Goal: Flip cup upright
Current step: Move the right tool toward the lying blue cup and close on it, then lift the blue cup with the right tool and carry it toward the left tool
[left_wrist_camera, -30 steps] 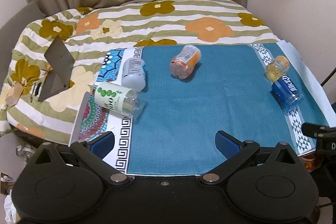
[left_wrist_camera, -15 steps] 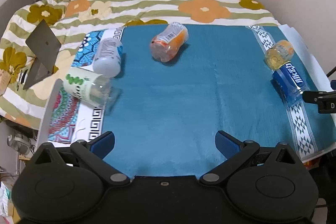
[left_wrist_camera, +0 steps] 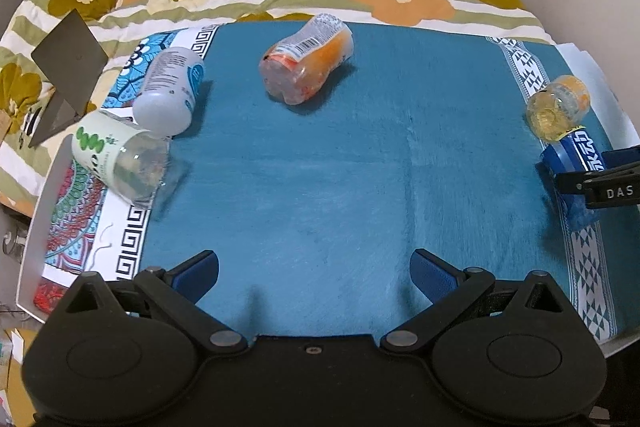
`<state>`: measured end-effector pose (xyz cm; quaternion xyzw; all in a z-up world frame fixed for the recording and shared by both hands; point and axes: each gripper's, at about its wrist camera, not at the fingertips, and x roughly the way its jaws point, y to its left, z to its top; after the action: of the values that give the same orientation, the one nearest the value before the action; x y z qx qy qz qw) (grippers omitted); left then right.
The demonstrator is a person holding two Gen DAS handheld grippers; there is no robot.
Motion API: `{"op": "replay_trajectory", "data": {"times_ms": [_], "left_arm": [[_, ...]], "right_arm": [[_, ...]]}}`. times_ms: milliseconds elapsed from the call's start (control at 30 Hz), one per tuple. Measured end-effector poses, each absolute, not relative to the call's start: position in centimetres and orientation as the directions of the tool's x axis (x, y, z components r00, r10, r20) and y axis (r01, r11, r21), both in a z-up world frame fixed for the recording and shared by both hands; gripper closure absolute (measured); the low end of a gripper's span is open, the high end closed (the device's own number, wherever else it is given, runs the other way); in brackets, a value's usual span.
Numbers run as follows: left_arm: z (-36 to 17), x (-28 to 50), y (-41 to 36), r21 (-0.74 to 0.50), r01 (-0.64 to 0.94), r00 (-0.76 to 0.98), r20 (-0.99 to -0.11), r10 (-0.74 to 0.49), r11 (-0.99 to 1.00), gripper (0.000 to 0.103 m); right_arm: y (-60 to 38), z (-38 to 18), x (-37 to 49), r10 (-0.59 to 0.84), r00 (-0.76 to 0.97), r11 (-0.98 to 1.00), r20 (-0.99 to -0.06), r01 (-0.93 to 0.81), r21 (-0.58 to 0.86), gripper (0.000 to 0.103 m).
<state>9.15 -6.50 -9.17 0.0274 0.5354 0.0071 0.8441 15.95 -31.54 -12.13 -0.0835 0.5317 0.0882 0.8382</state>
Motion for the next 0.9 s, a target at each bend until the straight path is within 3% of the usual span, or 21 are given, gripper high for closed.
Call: {"op": "replay_trajectory", "data": {"times_ms": [233, 900], "left_arm": [[-10.0, 9.8, -7.2, 0.058, 0.024, 0.414, -0.909, 0.043, 0.998, 0.000], [-8.0, 9.3, -5.8, 0.058, 0.068, 0.434, -0.900, 0.023, 0.996, 0.000]], "right_arm": [[-31.9, -13.7, 16.9, 0.098, 0.373, 0.970, -0.923, -0.242, 0.005, 0.024], [-29.8, -10.4, 15.4, 0.137, 0.399, 0.977, -0.907, -0.207, 0.056, 0.025]]}}
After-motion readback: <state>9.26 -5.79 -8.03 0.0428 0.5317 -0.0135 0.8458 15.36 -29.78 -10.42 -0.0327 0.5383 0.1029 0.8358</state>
